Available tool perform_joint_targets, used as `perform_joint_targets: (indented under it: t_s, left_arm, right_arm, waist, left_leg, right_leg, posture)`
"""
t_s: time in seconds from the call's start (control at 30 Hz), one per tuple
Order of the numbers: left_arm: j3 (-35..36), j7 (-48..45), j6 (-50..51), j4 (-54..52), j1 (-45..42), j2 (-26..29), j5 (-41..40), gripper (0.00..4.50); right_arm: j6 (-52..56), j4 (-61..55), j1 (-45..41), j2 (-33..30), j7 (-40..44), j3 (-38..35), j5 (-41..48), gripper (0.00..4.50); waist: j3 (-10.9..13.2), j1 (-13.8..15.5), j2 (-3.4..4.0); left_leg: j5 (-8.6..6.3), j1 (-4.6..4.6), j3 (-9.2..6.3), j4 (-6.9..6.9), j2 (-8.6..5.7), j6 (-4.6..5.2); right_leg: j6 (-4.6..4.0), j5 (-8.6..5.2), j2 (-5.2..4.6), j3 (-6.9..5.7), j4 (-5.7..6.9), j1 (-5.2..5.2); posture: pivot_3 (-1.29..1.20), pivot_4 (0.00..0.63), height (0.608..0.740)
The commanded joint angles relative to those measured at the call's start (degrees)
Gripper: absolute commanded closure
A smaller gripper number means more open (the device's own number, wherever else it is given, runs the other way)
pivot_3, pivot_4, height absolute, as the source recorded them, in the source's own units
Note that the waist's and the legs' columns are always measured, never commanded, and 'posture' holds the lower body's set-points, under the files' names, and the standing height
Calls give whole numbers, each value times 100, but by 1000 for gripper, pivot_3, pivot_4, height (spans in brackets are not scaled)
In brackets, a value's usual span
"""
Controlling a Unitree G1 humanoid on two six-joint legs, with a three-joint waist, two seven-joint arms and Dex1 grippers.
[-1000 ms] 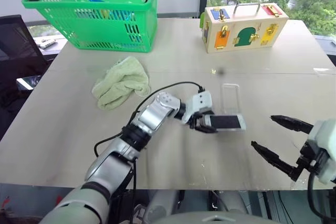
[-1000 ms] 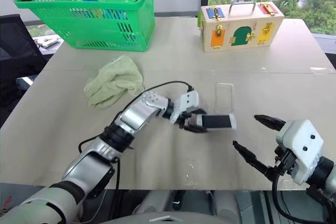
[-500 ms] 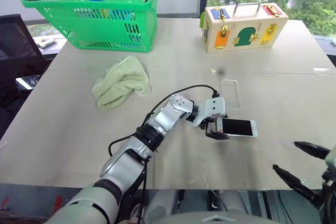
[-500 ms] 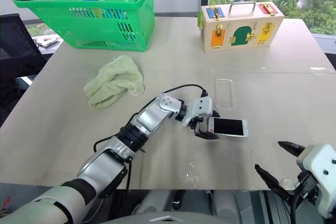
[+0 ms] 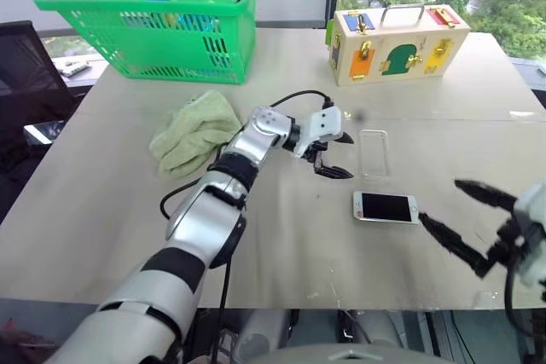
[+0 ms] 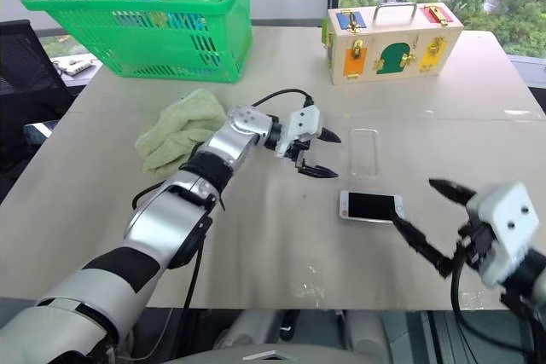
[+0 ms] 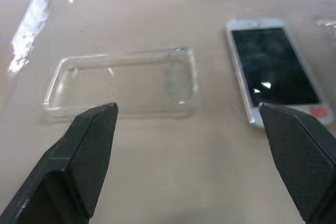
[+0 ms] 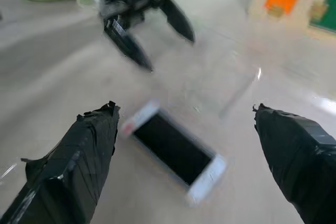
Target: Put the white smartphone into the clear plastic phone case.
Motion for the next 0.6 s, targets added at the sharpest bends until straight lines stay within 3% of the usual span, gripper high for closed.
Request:
perform_joint_targets:
  t_s: [0.03, 0.17, 0.33, 0.47, 0.6]
  left_arm:
    - [105, 57, -713, 739, -447, -179, 349, 69]
    - [103, 216, -866, 1153, -802, -384, 737, 69]
    - [-106, 619, -894, 1353, -1134, -539, 1394, 69]
    - [-255, 989, -835, 1446, -1308, -714, 1894, 69]
    - [-397, 1761, -518, 1517, -1380, -1060, 2338, 69]
  right_arm:
    - [-2, 840, -783, -423, 243, 233, -260, 0]
    - [282, 2057, -1217, -1250, 1753, -19, 86, 0]
    - [759, 2337, -1445, -1864, 2798, -523, 470, 0]
    - [982, 1984, -1337, -1674, 2739, -973, 460, 0]
    - [1066, 1090, -1037, -925, 2070, -1369, 593, 0]
  waist:
    - [3, 14, -5]
    - [7, -4, -9]
    - [8, -15, -9]
    - [9, -3, -10]
    - [9, 4, -11]
  left_leg:
    - [0, -5, -3, 2, -4, 0]
    - [-7, -7, 3, 9, -18, 13]
    - [-16, -11, 5, 19, -20, 26]
    - [-17, -14, -1, 22, -19, 27]
    - [-18, -16, -5, 29, -19, 28]
  right_leg:
    - [1, 0, -3, -1, 0, 0]
    - [12, 7, 9, -4, 0, 0]
    - [18, 10, 6, -1, 1, 0]
    - [21, 11, -12, -3, 2, 1]
    - [25, 11, -16, 1, 2, 3]
  posture:
    - [0, 150, 740]
    - [0, 150, 740]
    - [0, 150, 740]
    - [0, 150, 740]
    - [0, 150, 740]
